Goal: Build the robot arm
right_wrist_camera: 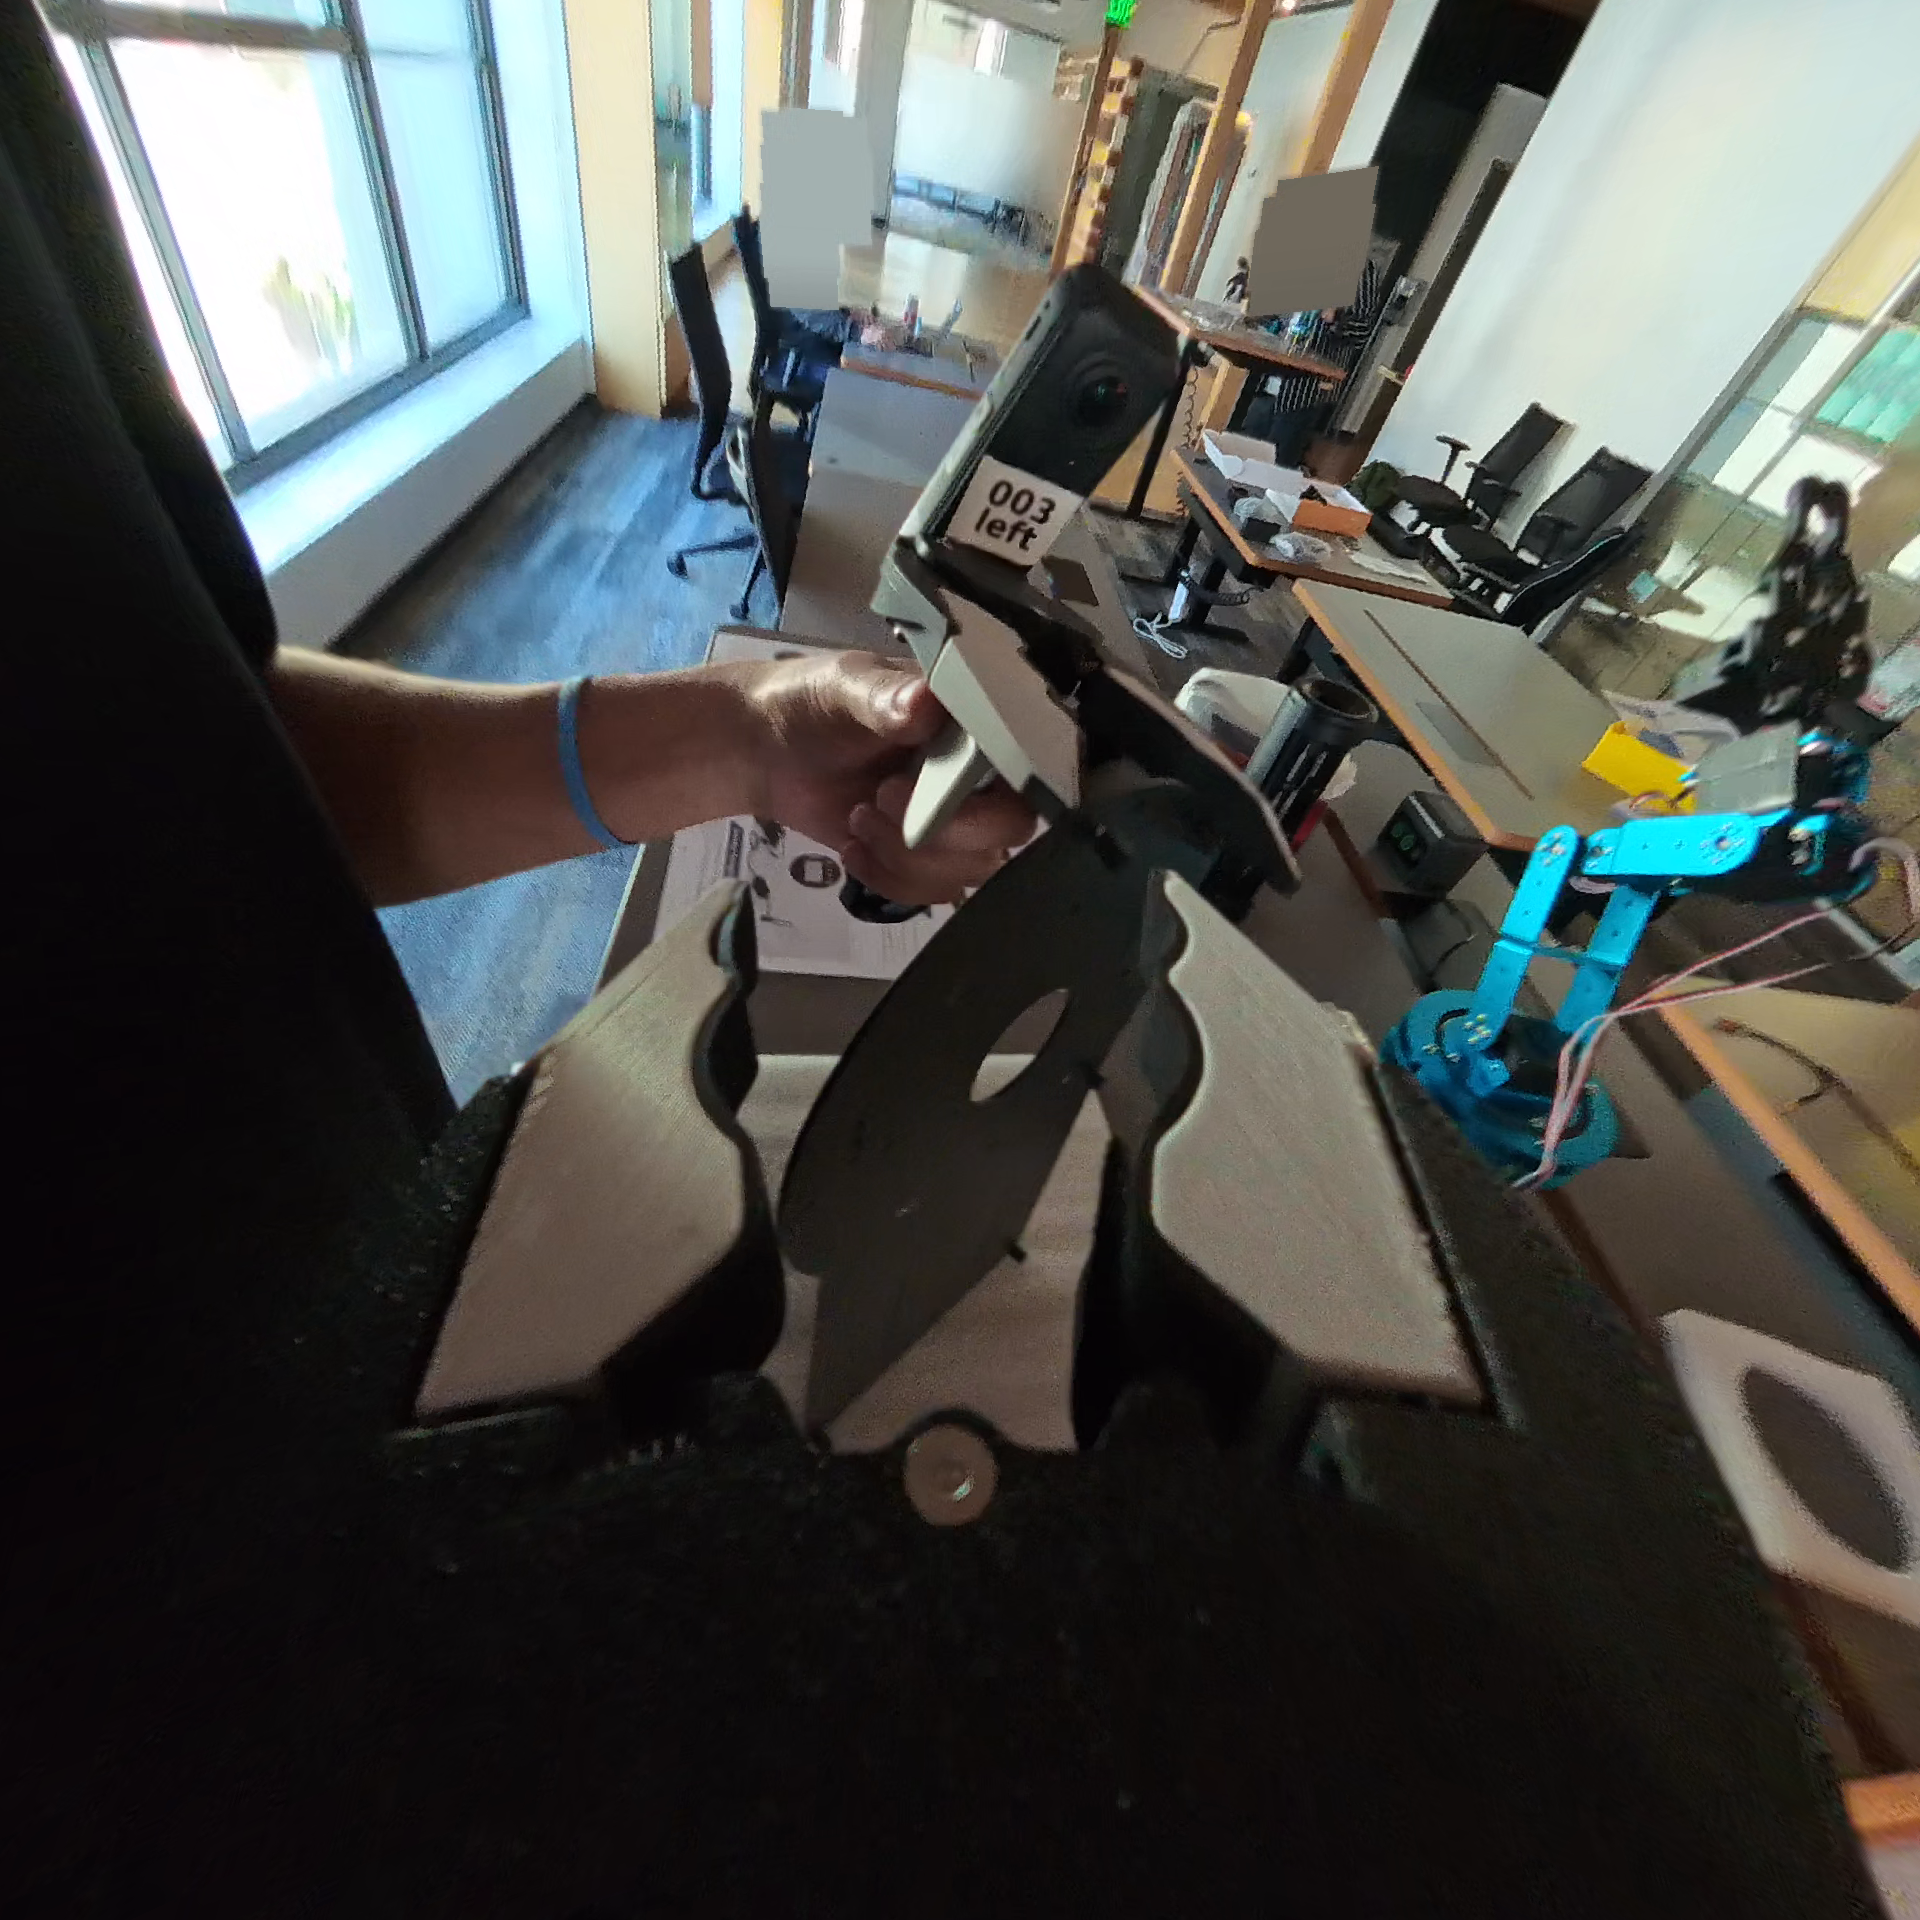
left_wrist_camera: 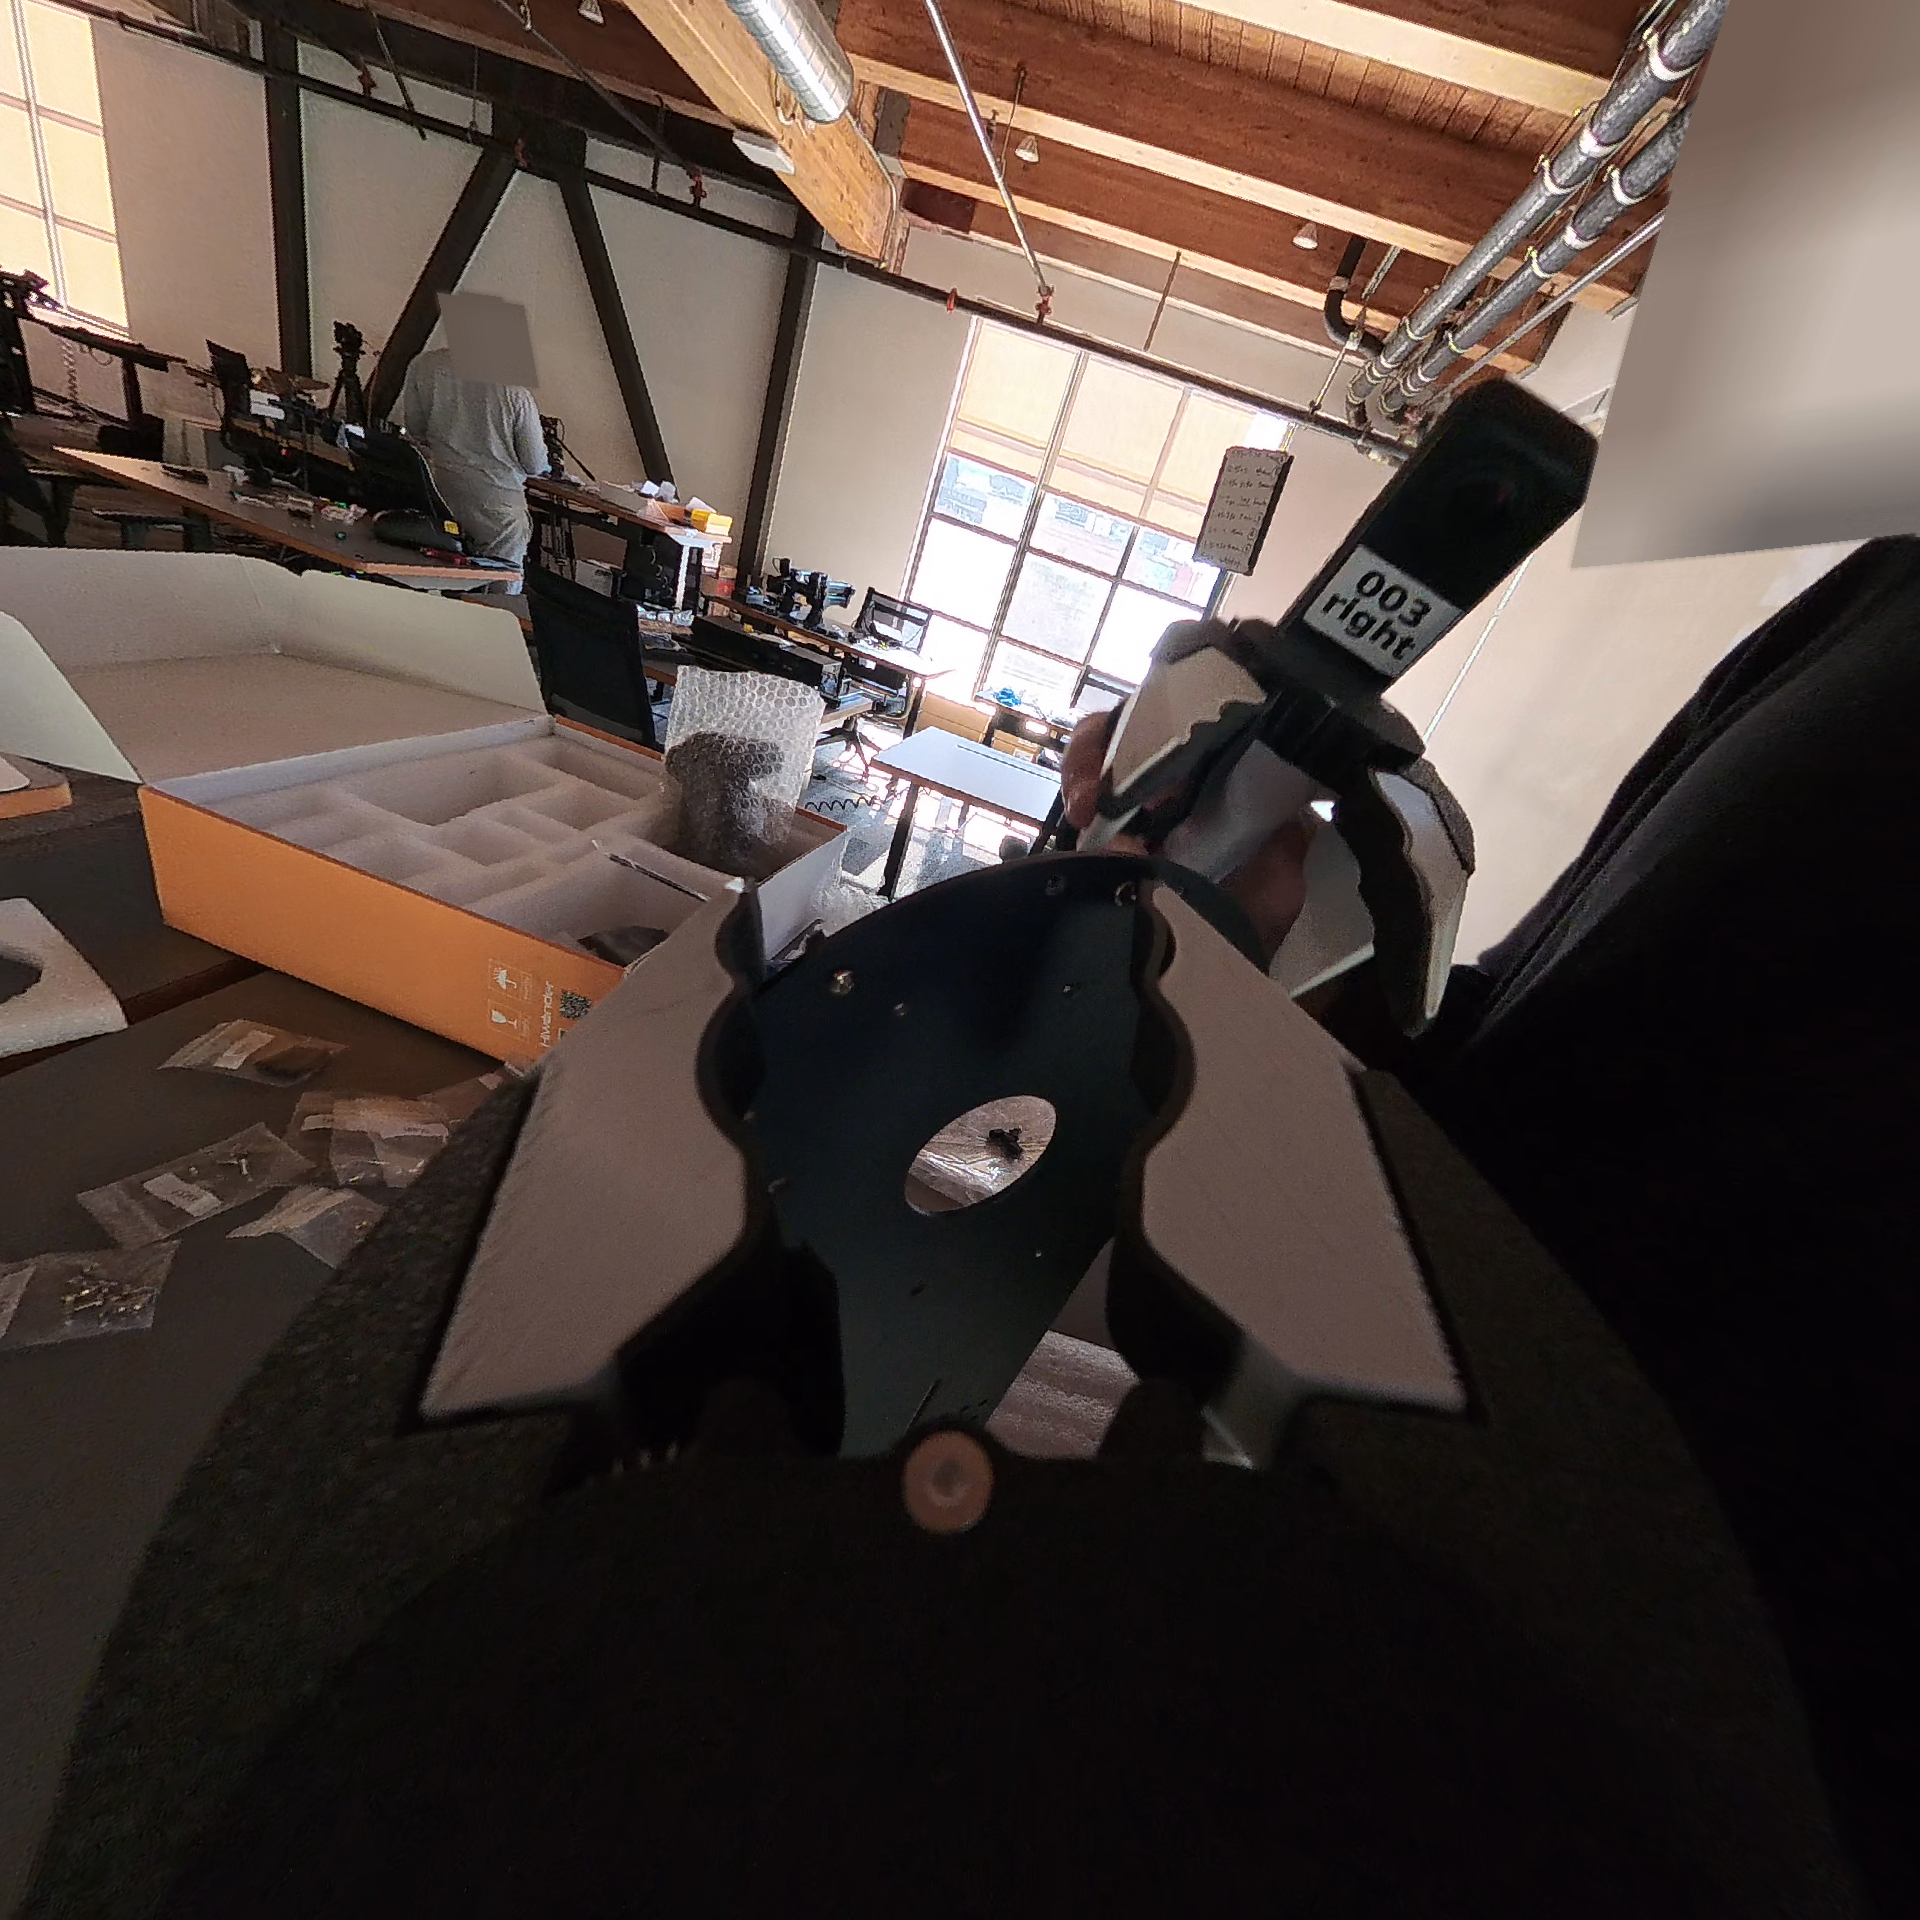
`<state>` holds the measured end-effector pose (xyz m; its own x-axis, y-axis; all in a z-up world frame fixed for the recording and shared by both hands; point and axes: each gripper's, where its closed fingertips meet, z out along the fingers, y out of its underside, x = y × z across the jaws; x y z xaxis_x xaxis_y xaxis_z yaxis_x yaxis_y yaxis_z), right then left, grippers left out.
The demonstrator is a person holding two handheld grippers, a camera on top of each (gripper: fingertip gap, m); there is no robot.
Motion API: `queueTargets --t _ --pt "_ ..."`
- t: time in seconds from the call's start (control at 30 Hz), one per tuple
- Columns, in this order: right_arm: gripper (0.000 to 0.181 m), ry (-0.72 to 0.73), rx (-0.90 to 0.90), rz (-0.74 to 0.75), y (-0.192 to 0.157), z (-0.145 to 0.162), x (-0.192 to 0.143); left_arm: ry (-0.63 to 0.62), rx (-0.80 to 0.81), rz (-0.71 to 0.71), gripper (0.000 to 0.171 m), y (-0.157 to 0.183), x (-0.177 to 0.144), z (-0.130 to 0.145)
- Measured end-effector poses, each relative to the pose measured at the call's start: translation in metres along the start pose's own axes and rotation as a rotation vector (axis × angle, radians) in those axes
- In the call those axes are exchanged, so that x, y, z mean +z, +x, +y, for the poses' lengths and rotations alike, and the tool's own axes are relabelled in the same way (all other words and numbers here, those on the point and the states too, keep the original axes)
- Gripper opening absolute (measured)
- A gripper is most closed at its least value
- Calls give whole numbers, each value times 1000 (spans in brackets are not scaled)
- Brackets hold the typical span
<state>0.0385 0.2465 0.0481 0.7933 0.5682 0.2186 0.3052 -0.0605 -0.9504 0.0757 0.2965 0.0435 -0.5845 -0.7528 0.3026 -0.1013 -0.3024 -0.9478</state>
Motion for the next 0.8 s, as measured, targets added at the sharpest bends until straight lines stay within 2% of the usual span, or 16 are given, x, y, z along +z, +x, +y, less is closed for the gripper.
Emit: queueTargets --t 0.03,0.07,0.13,0.17,0.23,0.37,0.5,0.67,0.8 --pt "75 1 -29 -1 2 -4 -2 0 -1 0 70 0 0 0" --pt "65 32 -76 -3 7 -10 -8 0 -1 0 70 0 0 0" --pt "39 182 -84 45 34 -22 -23 2 1 0 71 1 0 0" --pt "35 274 -22 30 46 -27 -31 4 0 0 70 1 0 0" --pt "27 369 123 -144 52 -26 -35 11 -4 2 71 1 -1 0" --pt "25 288 216 -326 47 3 -8 33 -26 30 70 3 -4 -2" --pt "29 322 337 -518 34 1 3 52 -34 39 69 3 -7 -2" --pt "27 325 270 -566 27 -6 9 47 -1 29 69 3 -5 -1" --pt "22 284 246 -540 36 -7 14 53 15 25 69 3 -5 -1"
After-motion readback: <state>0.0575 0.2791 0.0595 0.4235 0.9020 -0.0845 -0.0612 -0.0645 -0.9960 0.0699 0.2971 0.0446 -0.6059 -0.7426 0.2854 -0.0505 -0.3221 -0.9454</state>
